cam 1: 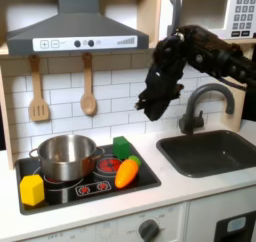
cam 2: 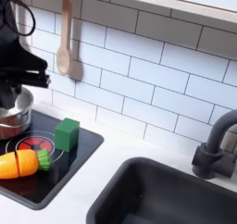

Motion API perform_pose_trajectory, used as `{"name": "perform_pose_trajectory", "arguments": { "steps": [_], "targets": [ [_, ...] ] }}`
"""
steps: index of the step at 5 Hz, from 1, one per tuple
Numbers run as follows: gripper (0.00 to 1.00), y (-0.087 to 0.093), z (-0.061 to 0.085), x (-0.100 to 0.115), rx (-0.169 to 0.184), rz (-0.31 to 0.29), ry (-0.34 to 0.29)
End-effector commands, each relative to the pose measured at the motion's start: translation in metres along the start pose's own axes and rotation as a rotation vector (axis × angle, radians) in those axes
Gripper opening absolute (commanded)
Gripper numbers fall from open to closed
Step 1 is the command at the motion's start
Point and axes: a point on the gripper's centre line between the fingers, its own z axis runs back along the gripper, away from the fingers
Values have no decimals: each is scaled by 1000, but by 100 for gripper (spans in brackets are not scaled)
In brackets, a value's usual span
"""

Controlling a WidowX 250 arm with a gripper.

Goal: Push button

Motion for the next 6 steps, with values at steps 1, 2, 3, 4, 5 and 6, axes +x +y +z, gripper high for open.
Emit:
{"name": "perform_pose_trajectory", "arguments": {
  "steps": [1, 2, 3, 4, 5, 6],
  "targets": [
    [0, 10, 0, 36, 17, 17, -91],
    [0, 11, 4, 48, 24, 15, -128],
    [0, 12, 8, 60, 15, 17, -180],
    [0, 12, 14, 69, 26, 6, -210],
    [0, 20, 22, 84, 19, 6, -232],
    [0, 30, 26, 95, 33, 19, -262]
  ]
}}
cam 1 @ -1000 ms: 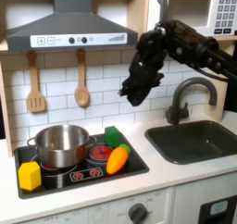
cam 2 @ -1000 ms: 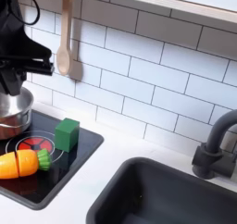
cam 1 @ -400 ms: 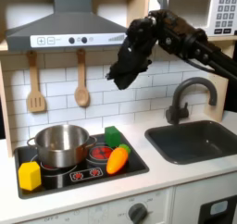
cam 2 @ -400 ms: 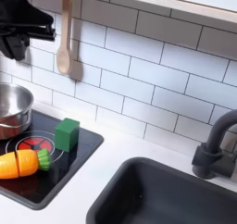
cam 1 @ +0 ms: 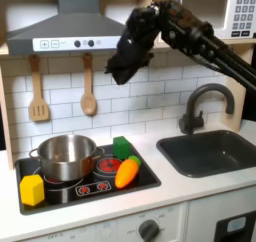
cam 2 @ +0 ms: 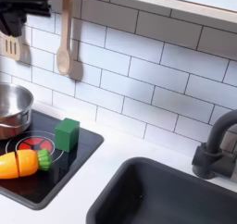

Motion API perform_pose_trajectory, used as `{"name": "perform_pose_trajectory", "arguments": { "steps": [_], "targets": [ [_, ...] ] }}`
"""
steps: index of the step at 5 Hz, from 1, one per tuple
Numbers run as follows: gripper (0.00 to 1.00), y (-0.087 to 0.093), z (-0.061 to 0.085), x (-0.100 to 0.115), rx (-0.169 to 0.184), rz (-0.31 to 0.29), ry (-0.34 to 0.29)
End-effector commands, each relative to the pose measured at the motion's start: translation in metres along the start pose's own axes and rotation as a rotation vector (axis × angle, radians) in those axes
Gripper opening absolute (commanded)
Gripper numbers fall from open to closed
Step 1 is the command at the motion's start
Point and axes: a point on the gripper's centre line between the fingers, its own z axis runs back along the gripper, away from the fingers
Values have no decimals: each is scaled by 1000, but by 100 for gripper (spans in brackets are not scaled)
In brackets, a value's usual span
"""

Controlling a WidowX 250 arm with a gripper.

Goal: Push button

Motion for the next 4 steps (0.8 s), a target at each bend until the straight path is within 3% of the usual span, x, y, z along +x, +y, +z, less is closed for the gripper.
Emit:
{"name": "perform_pose_trajectory", "arguments": {
  "steps": [1, 4],
  "targets": [
    [0, 5, 2, 18, 9, -6, -52],
    [0, 8, 8, 39, 25, -12, -130]
  ]
}}
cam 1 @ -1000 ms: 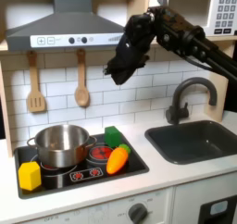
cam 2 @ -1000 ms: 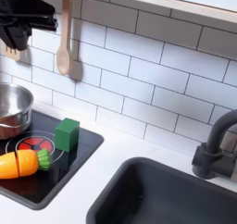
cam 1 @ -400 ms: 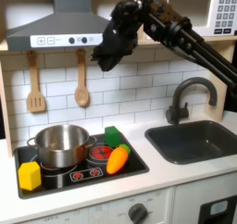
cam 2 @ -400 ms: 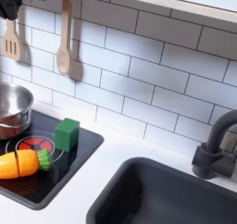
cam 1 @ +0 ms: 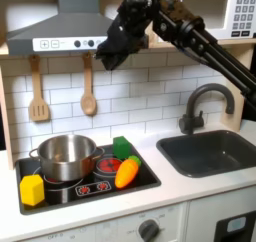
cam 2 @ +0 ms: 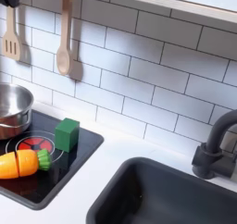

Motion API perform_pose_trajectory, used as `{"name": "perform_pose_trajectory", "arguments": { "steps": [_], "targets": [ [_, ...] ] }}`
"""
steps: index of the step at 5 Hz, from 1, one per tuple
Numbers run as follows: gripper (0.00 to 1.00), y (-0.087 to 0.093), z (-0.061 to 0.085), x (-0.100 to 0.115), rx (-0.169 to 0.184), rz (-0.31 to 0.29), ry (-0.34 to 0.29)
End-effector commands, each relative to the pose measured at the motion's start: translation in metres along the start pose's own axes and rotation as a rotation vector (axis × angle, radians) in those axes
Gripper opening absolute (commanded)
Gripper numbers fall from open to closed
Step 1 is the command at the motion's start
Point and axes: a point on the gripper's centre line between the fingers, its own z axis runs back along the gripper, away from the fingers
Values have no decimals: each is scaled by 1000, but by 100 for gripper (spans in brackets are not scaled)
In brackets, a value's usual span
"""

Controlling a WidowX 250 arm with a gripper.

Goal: Push button

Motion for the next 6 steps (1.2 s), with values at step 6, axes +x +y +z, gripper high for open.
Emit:
{"name": "perform_pose_trajectory", "arguments": {
  "steps": [6],
  "targets": [
    [0, 1, -7, 30, 29, -18, -88]
  ]
}}
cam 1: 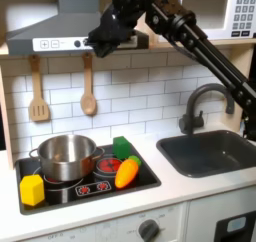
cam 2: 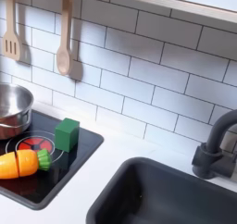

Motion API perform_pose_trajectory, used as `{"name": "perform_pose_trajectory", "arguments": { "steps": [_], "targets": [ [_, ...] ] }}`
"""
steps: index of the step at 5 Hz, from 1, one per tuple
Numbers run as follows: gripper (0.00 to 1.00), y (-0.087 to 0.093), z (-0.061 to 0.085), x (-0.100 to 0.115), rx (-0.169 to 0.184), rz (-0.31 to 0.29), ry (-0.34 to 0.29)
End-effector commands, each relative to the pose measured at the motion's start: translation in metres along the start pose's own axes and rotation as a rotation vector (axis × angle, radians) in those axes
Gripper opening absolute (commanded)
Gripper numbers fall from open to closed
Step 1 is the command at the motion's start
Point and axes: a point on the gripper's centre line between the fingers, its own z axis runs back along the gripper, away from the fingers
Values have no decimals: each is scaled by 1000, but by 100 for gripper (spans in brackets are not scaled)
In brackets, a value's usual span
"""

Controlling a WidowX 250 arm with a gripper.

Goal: Push button

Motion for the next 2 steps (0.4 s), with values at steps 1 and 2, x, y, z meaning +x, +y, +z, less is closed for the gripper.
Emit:
{"name": "perform_pose_trajectory", "arguments": {
  "steps": [1, 2],
  "targets": [
    [0, -2, -7, 3, 18, 1, -15],
    [0, 0, -10, 8, 19, 6, -24]
  ]
}}
